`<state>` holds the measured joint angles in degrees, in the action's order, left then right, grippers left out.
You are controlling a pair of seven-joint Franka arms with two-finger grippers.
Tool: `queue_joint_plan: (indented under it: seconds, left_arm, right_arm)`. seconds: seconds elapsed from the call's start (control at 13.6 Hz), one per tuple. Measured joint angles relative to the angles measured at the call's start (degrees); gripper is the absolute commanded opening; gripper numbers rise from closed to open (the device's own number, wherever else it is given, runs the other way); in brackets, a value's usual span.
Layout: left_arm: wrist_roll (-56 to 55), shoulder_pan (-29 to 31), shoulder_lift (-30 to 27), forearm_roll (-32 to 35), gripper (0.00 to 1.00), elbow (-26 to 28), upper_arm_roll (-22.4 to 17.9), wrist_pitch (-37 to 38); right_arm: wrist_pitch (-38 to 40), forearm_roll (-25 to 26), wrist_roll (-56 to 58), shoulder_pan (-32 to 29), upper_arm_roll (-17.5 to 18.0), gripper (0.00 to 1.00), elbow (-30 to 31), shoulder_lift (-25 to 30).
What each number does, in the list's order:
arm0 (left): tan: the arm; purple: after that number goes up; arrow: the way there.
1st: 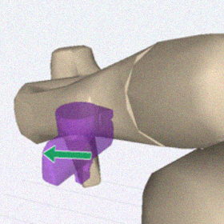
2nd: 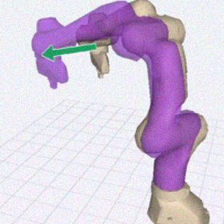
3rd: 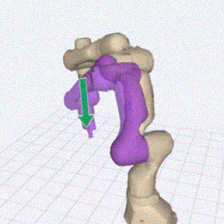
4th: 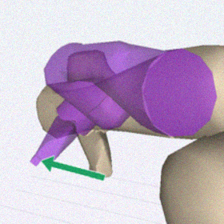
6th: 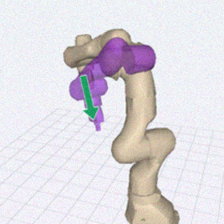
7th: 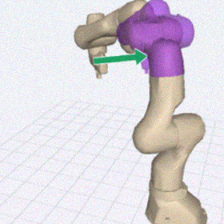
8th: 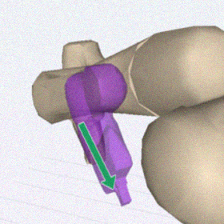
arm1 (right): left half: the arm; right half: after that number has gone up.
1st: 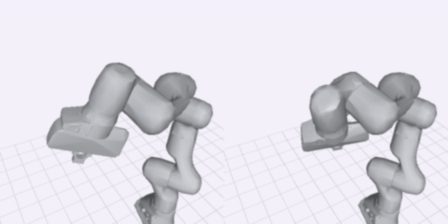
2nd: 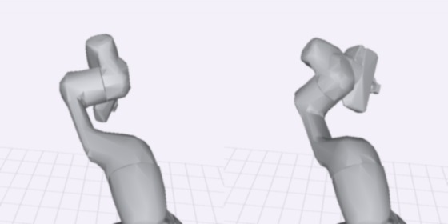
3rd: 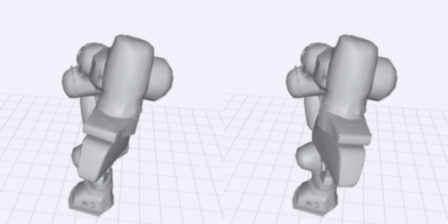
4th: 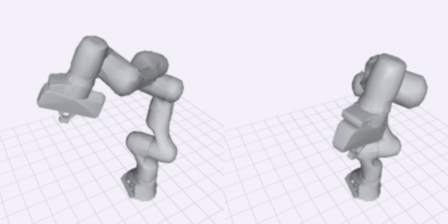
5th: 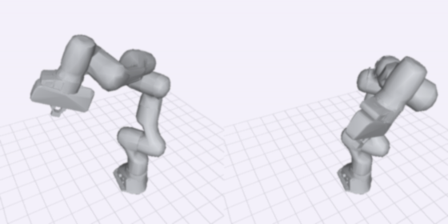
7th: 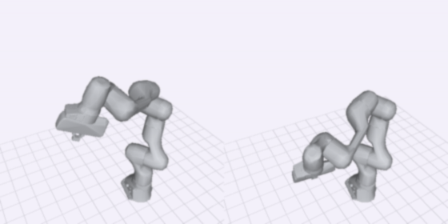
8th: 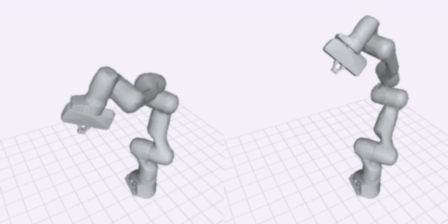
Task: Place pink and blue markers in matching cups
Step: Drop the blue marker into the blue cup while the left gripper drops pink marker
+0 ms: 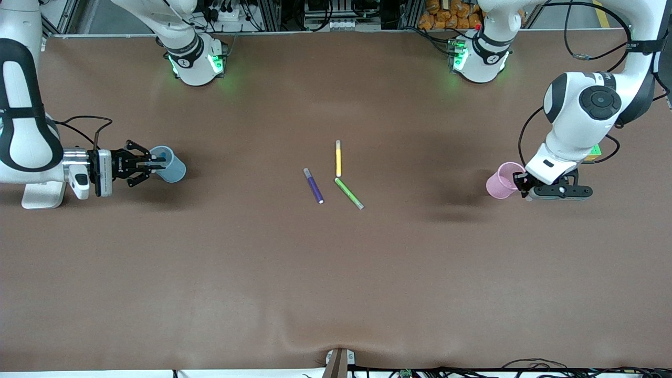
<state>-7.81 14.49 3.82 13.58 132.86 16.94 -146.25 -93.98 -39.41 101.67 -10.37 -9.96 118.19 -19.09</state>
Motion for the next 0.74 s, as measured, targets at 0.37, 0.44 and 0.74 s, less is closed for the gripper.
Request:
queue_joint_plan:
  seconds: [0.37,0.44,0.74]
  left_arm:
    - [0.0,0.0,1.7,0.0,0.07,0.7,0.1,-0.1]
    - [0.0,-0.1,1.8,0.0,0.62,0.7,0.1,-0.1]
    - [-0.3,-0.2,1.9,0.0,1.0,0.7,0.2,-0.2]
  right_arm:
    - [0.5,0.0,-0.2,-1.1,0.0,1.0,-0.7,0.0]
    - [1.6,0.0,-1.6,-1.3,0.0,1.0,-1.8,0.0]
    - [4.1,0.3,-19.6,-1.3,0.4,1.0,-10.0,0.4]
